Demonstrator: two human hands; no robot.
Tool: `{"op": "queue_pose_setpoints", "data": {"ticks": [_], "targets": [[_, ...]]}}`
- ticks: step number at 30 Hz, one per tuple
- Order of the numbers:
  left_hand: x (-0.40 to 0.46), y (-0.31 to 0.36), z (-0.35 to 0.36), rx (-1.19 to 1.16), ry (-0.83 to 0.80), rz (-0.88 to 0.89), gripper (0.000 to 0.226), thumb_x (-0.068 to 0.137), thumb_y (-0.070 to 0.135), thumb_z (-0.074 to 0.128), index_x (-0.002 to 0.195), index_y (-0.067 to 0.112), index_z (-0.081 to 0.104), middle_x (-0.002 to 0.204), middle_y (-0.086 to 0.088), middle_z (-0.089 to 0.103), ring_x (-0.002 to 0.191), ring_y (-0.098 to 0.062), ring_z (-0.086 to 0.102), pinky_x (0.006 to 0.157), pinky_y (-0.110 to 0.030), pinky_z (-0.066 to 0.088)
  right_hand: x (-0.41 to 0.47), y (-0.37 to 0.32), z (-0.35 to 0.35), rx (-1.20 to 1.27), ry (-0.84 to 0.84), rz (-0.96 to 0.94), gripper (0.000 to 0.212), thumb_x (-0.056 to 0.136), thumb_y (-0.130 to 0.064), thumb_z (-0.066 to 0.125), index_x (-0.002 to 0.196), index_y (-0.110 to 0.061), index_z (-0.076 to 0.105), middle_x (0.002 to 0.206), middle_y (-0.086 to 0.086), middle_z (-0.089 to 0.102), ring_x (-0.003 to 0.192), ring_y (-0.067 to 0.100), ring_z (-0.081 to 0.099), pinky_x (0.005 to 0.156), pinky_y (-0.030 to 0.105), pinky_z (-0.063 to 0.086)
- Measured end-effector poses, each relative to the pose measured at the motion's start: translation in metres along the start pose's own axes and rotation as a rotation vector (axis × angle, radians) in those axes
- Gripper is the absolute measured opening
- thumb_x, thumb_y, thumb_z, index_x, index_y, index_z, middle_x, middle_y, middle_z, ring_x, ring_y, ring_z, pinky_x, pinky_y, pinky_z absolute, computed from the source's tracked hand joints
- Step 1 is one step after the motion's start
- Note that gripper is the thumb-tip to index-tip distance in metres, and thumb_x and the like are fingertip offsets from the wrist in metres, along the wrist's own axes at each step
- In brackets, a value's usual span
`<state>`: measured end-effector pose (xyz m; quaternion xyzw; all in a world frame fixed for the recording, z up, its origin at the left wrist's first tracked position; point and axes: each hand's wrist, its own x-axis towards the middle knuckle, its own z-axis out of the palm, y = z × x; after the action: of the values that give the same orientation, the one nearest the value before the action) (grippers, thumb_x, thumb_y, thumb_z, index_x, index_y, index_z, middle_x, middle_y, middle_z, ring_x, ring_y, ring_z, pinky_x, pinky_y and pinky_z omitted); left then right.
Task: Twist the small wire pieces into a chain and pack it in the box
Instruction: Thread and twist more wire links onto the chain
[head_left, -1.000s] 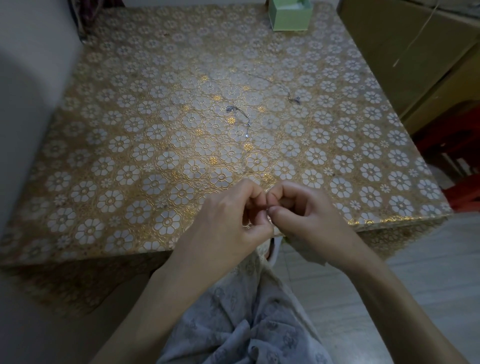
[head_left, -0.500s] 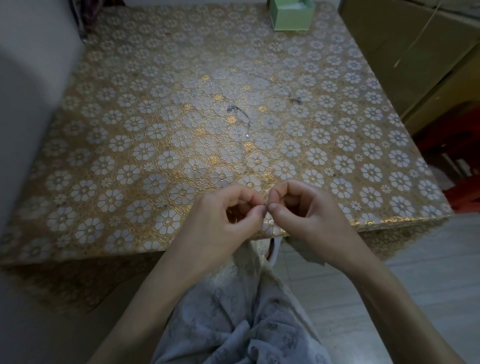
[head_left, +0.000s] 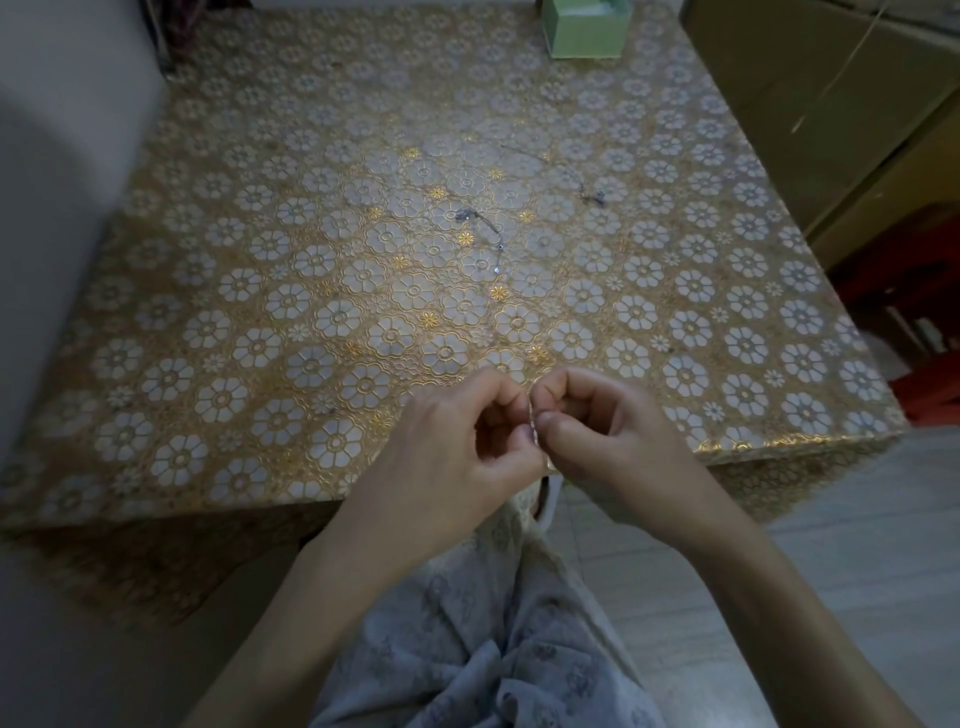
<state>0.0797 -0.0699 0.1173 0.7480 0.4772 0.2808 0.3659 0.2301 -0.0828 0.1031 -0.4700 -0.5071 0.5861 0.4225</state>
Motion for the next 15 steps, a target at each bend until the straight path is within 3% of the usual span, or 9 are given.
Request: {"op": "queue_pose_setpoints", "data": {"ticks": [5,8,12,15], "targets": [[0.0007,-0.0016,-0.0014,-0.071,-0.027,-0.021,0.008,0.069,0.030,0.057,0.065,0.029,0.050,0.055,0.008,0.049,0.051,-0.004,0.044,0.049,-0.009,0.032,-0.0002,0.0003,-0.0011,-0.090,-0.010,-0.013,0.005,0.069,-0.023,0.057,0.065,-0.026,0.059,0.058,0.007,0.043,0.048,0.012,0.033,0.042,0.023,0.024],[0.0015,-0.0028,-0.0039,-0.128,-0.054,-0.032,0.014,0.067,0.042,0.051,0.068,0.028,0.054,0.063,0.011,0.055,0.053,-0.009,0.046,0.050,-0.019,0.038,-0.0001,0.0000,-0.0018,-0.028,0.001,0.004,0.016,0.074,-0.013,0.054,0.064,-0.025,0.059,0.053,-0.001,0.042,0.044,0.005,0.032,0.040,0.017,0.025],[0.0030,-0.0002,-0.0075,-0.211,-0.043,-0.055,0.020,0.065,0.046,0.055,0.076,0.030,0.060,0.075,0.007,0.062,0.066,-0.033,0.054,0.059,-0.042,0.046,-0.0005,-0.0005,-0.0027,0.153,-0.037,0.044,0.023,0.076,-0.009,0.051,0.065,-0.025,0.062,0.049,-0.011,0.041,0.042,0.002,0.031,0.040,0.014,0.026],[0.0036,0.0011,-0.0092,-0.287,-0.062,-0.085,0.023,0.063,0.042,0.061,0.076,0.023,0.064,0.075,0.005,0.065,0.067,-0.034,0.056,0.058,-0.040,0.047,-0.0008,-0.0019,-0.0037,0.192,-0.058,0.065,0.022,0.077,-0.009,0.052,0.066,-0.025,0.063,0.050,-0.009,0.040,0.042,0.003,0.030,0.041,0.014,0.027]]}}
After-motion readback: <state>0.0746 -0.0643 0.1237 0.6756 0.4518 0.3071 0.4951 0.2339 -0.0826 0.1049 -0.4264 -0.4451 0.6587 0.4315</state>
